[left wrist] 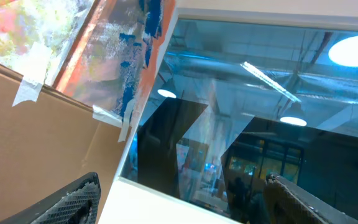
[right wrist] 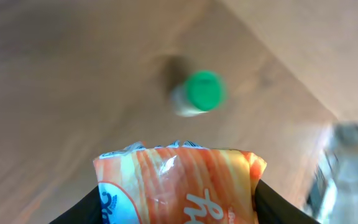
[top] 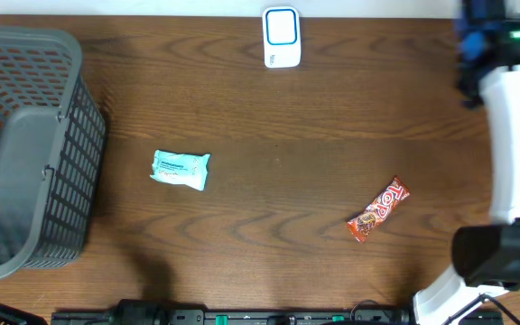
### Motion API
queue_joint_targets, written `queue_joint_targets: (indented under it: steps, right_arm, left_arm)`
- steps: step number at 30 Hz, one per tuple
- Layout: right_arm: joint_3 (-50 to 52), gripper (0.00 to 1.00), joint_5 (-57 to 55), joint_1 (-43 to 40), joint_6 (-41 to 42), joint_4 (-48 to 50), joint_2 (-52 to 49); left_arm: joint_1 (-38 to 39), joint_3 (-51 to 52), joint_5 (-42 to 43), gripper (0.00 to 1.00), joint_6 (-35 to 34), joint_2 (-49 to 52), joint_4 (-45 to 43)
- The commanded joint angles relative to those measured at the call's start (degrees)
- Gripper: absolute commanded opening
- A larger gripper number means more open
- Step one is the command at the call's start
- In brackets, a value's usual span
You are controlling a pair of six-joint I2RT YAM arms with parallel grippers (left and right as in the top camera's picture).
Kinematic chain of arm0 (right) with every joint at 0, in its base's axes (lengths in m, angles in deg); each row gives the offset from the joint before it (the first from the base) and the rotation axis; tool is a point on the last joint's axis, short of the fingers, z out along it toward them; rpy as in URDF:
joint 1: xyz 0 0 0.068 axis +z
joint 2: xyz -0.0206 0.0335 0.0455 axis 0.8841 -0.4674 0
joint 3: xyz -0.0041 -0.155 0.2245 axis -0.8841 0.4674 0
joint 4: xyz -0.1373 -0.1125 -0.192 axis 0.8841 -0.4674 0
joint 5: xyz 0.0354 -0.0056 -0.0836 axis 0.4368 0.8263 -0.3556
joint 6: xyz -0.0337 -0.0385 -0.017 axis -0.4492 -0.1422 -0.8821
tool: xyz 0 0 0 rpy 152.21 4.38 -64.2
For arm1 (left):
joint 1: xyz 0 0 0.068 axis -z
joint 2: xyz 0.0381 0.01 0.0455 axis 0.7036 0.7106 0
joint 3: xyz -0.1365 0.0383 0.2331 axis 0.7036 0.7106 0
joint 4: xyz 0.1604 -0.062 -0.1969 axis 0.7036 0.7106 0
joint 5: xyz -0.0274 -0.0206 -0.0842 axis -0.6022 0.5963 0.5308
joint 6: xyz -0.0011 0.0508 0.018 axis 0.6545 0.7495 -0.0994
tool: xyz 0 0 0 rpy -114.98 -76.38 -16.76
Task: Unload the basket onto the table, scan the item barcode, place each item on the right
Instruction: 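Move the Kleenex pack right and drop it near the bottle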
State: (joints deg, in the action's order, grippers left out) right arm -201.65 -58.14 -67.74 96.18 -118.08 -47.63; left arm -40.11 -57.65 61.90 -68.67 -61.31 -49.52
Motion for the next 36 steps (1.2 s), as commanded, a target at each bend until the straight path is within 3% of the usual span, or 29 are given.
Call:
queue_joint_targets:
  steps: [1, 10, 17, 22, 26, 29, 31, 32, 36]
  right_arm:
    - [3.5, 0.47, -0.6, -8.9, -0.2, 0.8, -1.0]
    - [16.6, 0.46, 9.6, -29.0, -0.2, 9.5, -1.0]
    - [30.8, 0.44, 14.4, -39.1, -0.2, 20.0, -1.0]
    - [38.9, 0.58, 23.3, -43.0, -0.2, 28.0, -1.0]
    - [37.7, 0.66, 30.3, -44.2, -4.1, 29.6, -0.6]
    - [33.0, 0.87, 38.1, -44.4, -8.3, 27.2, -0.3]
    - [28.7, 0.91, 42.6, -44.4, -10.2, 24.3, -0.3]
    - [25.6, 0.99, 45.7, -44.4, -11.4, 22.3, -0.3]
    - [13.8, 0.99, 53.8, -44.1, -11.8, 14.3, 0.5]
  left_arm:
    - [-0.2, -0.2, -0.4, 0.84, -0.1, -0.5, -0.3]
    - [-0.2, -0.1, -0.3, 0.84, -0.1, -0.5, -0.1]
    - [-0.2, -0.1, -0.3, 0.84, -0.1, -0.5, 0.4]
    - [-0.2, -0.1, -0.3, 0.84, -0.1, -0.5, 1.0]
    - [-0.2, -0.1, -0.3, 0.84, -0.1, -0.5, 1.2]
    - [-0.2, -0.1, -0.3, 0.84, -0.1, -0.5, 1.2]
    - [-0.2, -0.1, -0.3, 0.84, -0.1, -0.5, 1.2]
    - [-0.2, -0.1, -0.3, 0.84, -0.1, -0.5, 1.2]
    - [-0.2, -0.1, -0.3, 0.84, -0.1, -0.5, 1.0]
